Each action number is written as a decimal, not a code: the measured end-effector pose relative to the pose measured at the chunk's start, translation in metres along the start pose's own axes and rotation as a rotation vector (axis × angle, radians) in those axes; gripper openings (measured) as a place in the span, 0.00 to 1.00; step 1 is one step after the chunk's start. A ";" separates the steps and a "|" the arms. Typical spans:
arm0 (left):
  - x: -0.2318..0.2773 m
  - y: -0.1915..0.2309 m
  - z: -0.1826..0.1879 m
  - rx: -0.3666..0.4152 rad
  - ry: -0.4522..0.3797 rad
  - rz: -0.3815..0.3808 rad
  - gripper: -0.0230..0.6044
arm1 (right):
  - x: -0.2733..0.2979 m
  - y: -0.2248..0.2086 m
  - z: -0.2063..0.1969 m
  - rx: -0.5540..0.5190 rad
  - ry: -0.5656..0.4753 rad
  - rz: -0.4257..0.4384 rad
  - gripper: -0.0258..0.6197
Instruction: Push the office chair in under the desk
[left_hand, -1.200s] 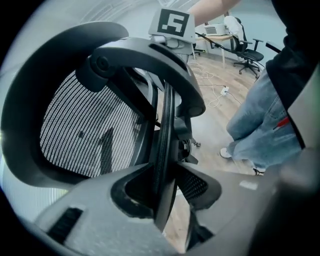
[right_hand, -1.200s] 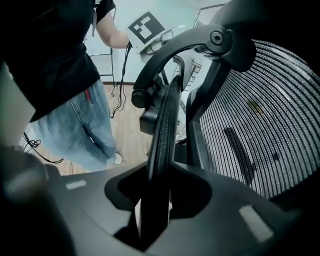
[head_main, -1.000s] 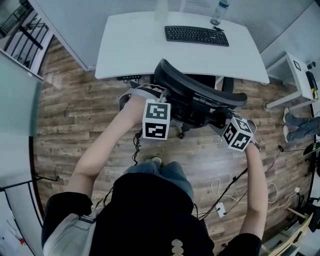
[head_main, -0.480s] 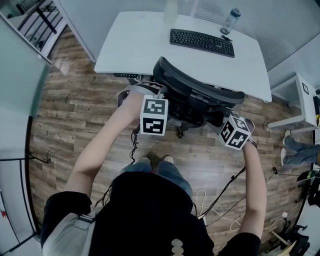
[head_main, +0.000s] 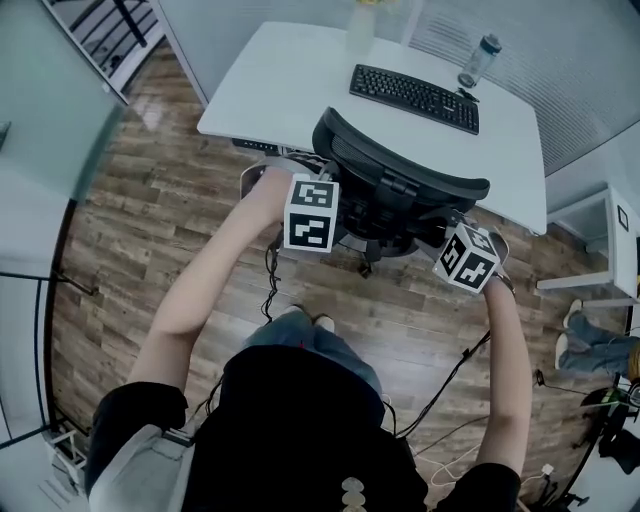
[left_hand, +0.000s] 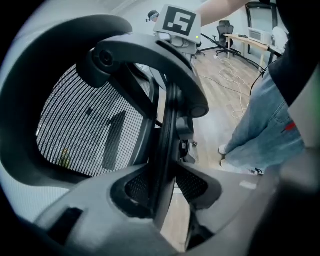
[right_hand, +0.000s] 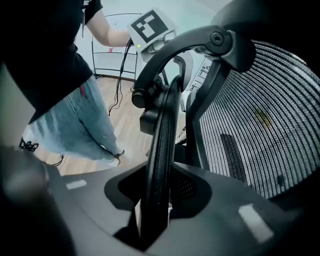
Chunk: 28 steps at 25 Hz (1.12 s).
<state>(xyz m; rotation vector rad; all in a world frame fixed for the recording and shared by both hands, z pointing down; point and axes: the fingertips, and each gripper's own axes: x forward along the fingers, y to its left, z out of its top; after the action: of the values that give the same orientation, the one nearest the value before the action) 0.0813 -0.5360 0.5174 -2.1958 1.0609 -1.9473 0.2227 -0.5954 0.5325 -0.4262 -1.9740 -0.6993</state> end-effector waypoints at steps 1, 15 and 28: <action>0.001 0.004 0.000 -0.002 0.003 0.000 0.27 | 0.000 -0.004 -0.001 -0.004 -0.001 -0.002 0.23; 0.020 0.044 0.005 -0.008 0.009 0.003 0.27 | 0.005 -0.046 -0.017 -0.002 -0.003 0.004 0.23; 0.019 0.049 0.005 0.034 -0.033 0.113 0.30 | 0.003 -0.054 -0.015 -0.015 -0.002 -0.109 0.30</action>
<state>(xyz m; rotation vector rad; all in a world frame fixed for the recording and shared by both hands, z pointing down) 0.0630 -0.5851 0.5108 -2.0936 1.1125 -1.8625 0.2010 -0.6468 0.5251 -0.3302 -2.0064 -0.7829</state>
